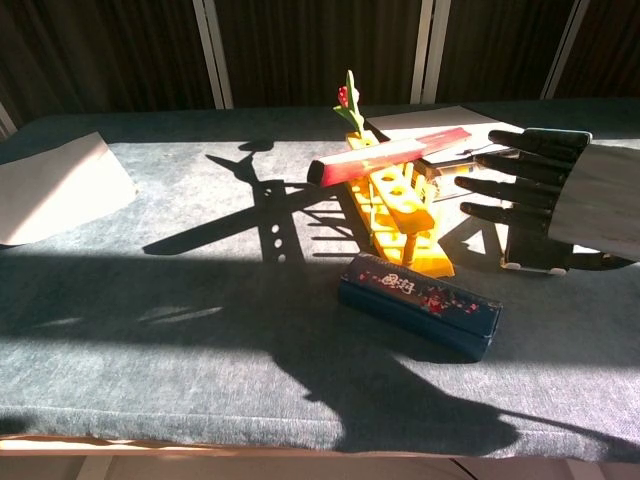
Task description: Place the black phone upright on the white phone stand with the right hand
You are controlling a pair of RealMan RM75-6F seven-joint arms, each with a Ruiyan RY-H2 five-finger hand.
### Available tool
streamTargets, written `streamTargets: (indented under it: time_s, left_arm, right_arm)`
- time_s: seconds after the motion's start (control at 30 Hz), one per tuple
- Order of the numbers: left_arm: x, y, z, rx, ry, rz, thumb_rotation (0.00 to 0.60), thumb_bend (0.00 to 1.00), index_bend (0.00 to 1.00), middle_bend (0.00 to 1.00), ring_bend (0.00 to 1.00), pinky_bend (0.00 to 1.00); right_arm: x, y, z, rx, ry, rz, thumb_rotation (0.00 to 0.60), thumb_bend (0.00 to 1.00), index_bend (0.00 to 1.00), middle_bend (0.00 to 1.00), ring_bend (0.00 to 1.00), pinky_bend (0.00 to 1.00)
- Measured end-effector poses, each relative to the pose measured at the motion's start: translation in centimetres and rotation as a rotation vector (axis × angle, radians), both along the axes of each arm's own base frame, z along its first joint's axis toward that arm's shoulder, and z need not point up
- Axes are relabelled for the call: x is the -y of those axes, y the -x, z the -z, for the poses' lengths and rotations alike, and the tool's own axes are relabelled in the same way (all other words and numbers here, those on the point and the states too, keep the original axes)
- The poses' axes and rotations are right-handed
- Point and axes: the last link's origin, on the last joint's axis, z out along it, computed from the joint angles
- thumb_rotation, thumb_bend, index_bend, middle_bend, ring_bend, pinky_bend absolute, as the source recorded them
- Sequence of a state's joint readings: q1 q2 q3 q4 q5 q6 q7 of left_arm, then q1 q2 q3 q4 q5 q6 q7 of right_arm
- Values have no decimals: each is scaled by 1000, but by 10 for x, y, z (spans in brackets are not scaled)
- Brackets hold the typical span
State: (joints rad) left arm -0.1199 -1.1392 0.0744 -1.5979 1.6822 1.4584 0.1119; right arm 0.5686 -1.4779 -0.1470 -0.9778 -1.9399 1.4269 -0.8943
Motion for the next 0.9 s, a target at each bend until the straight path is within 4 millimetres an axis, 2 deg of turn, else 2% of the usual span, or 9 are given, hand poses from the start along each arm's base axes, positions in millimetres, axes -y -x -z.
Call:
streamTargets:
  time_s: [0.2, 0.43, 0.77, 0.9]
  left_arm:
    - [0, 1, -2, 3, -12, -2, 600, 406, 0, 0, 0, 34]
    - [-1, 1, -4, 3, -35, -3, 600, 405, 0, 0, 0, 35]
    - [-5, 3, -5, 1, -95, 1, 600, 404, 0, 0, 0, 32]
    - [-8, 6, -3, -15, -97, -29, 600, 403, 0, 0, 0, 31]
  right_arm:
    - [-40, -14, -12, 332, -46, 177, 479, 314, 0, 0, 0, 0]
    - [-80, -3, -35, 592, -24, 509, 517, 313, 0, 0, 0, 0]
    - [-97, 38, -68, 1006, 5, 775, 523, 314, 0, 0, 0, 0]
    - [-95, 55, -76, 1052, 28, 830, 522, 313, 0, 0, 0, 0]
